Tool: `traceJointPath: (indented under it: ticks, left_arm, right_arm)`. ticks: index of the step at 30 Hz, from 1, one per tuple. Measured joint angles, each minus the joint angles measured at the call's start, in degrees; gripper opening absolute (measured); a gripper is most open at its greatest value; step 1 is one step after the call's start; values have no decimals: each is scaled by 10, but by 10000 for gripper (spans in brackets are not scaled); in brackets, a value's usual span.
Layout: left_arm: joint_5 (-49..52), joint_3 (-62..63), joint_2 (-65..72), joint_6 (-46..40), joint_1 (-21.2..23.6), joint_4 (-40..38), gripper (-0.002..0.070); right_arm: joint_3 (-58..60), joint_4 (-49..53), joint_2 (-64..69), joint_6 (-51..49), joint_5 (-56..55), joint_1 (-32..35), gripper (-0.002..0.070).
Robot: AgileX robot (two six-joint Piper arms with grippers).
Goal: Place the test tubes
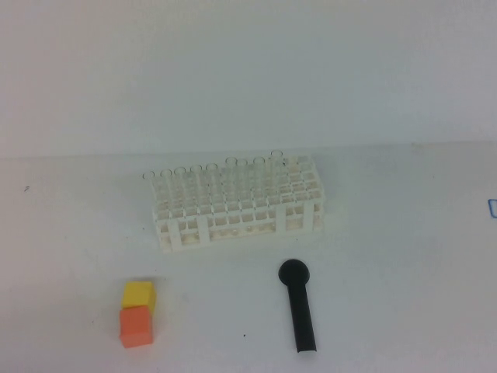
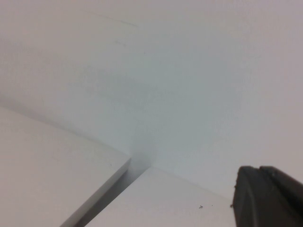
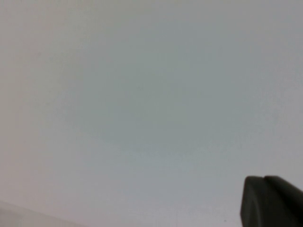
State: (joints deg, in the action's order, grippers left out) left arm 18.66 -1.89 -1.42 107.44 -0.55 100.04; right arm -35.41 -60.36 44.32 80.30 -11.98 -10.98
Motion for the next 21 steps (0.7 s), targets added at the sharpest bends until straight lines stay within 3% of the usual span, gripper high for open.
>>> traceJointPath:
  ticks: [4,7,14,17,21]
  left_arm:
    - [-2,0,0,0,0,0,-1]
    - [-1,0,0,0,0,0,-1]
    - [-2,0,0,0,0,0,-1]
    - [-2,0,0,0,0,0,-1]
    - [-2,0,0,0,0,0,-1]
  right_arm:
    - [12,-1,-2,-9,5,0,-1]
    - [35,39,-20,-73,9,0,-1]
    - [191,415,-143,-526,-63,14,-1]
    - [257,473,-210,-602,-76,40,-1]
    - [309,499,-286,-648,0,89,-1]
